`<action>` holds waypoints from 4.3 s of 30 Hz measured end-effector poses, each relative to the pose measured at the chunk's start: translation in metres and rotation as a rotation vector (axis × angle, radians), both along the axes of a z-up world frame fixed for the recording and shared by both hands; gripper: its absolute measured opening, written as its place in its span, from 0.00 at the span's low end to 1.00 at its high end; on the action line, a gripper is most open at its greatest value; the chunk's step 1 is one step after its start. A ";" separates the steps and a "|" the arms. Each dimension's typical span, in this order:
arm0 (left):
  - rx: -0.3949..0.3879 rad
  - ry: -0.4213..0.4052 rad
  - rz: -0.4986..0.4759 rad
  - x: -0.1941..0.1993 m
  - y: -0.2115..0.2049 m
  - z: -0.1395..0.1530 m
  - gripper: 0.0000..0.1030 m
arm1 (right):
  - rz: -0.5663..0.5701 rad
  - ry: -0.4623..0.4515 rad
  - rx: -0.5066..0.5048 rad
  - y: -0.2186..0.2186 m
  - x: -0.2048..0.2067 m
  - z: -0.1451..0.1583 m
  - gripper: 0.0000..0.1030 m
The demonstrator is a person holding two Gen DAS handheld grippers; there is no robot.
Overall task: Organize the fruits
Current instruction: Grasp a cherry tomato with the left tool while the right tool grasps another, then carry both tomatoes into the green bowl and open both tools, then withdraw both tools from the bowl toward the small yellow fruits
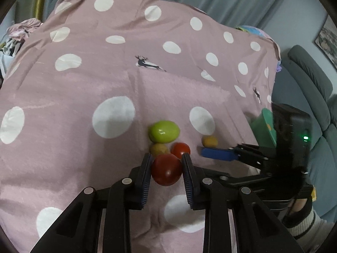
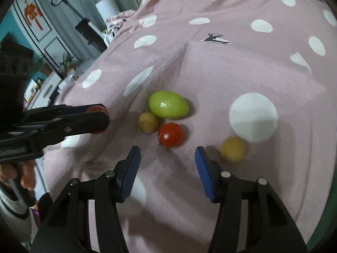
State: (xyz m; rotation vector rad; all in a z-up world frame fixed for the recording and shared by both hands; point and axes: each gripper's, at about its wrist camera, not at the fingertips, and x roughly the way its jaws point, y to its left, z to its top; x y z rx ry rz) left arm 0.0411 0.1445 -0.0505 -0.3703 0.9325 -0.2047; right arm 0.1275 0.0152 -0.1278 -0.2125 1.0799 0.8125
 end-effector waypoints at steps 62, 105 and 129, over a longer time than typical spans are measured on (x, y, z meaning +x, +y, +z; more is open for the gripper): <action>0.063 -0.070 -0.168 -0.025 -0.109 0.050 0.28 | -0.200 -0.141 0.197 -0.132 -0.071 0.077 0.29; 0.130 -0.027 -0.492 0.062 -0.284 0.032 0.28 | -0.553 -0.186 0.212 -0.286 -0.054 0.072 0.31; 0.154 0.015 -0.151 0.004 -0.156 0.030 0.54 | -0.565 -0.202 0.233 -0.280 -0.074 0.092 0.48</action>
